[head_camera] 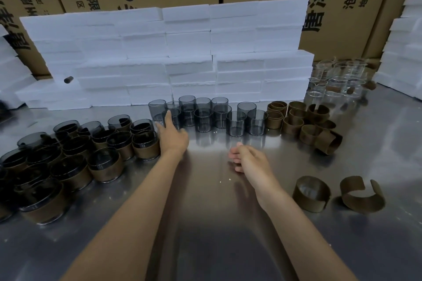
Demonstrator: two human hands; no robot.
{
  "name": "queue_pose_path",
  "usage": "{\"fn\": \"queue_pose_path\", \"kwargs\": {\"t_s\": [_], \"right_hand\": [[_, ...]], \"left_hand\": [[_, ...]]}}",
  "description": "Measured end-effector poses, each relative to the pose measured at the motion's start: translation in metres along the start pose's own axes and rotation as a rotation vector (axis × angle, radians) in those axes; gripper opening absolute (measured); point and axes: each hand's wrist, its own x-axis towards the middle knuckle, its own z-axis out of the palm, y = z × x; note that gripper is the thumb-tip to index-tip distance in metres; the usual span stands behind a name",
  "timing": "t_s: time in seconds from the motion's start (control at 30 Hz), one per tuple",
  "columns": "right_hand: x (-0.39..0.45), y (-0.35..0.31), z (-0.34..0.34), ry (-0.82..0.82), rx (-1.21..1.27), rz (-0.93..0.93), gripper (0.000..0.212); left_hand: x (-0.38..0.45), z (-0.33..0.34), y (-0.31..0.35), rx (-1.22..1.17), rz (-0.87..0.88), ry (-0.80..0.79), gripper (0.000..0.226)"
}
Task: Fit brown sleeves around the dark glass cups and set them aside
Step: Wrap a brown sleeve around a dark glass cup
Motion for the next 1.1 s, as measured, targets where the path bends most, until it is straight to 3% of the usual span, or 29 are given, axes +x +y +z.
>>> {"fn": "queue_pose_path", "kwargs": {"t_s": [0.13, 0.2, 0.33, 0.43, 0.53, 0.6, 0.67, 0.77, 0.9, 0.97, 1.1], "right_hand": [[0.003, -0.002, 0.000, -0.008, 0.005, -0.001, 0.030], [0.002, -0.002, -0.001, -0.010, -0.007, -0.001, 0.030], [0.001, -0.002, -0.004, -0.007, -0.003, 0.000, 0.029], [0.002, -0.004, -0.003, 0.009, 0.021, -0.002, 0.025], [-0.002, -0.008, -0.003, 0.024, 0.056, -0.020, 0.026], [-0.005, -0.011, -0.002, 0.020, 0.127, -0.031, 0.037], [-0.007, -0.015, -0.002, -0.066, 0.217, -0.019, 0.052], [-0.011, -0.018, -0.002, -0.228, 0.300, -0.014, 0.068], [-0.014, -0.014, -0.001, -0.285, 0.314, 0.008, 0.066], [-0.014, -0.012, -0.003, -0.342, 0.325, 0.025, 0.063], [-0.013, -0.013, -0.004, -0.352, 0.299, 0.001, 0.070]], "left_hand": [[0.010, 0.007, -0.003, 0.080, 0.119, 0.130, 0.027], [0.006, 0.011, -0.002, 0.075, 0.154, 0.171, 0.019], [-0.013, 0.011, 0.007, -0.042, 0.275, 0.245, 0.017], [-0.034, 0.002, 0.025, -0.222, 0.346, 0.282, 0.035], [-0.056, -0.010, 0.040, -0.580, 0.136, 0.147, 0.059], [-0.068, -0.014, 0.040, -0.823, -0.031, -0.076, 0.060], [-0.080, -0.012, 0.031, -0.982, -0.085, -0.303, 0.066], [-0.091, -0.007, 0.020, -0.992, -0.067, -0.465, 0.067], [-0.096, -0.002, 0.013, -1.010, -0.078, -0.623, 0.056], [-0.097, -0.001, 0.012, -1.039, -0.071, -0.662, 0.043], [-0.096, -0.002, 0.013, -0.876, -0.033, -0.620, 0.050]]}}
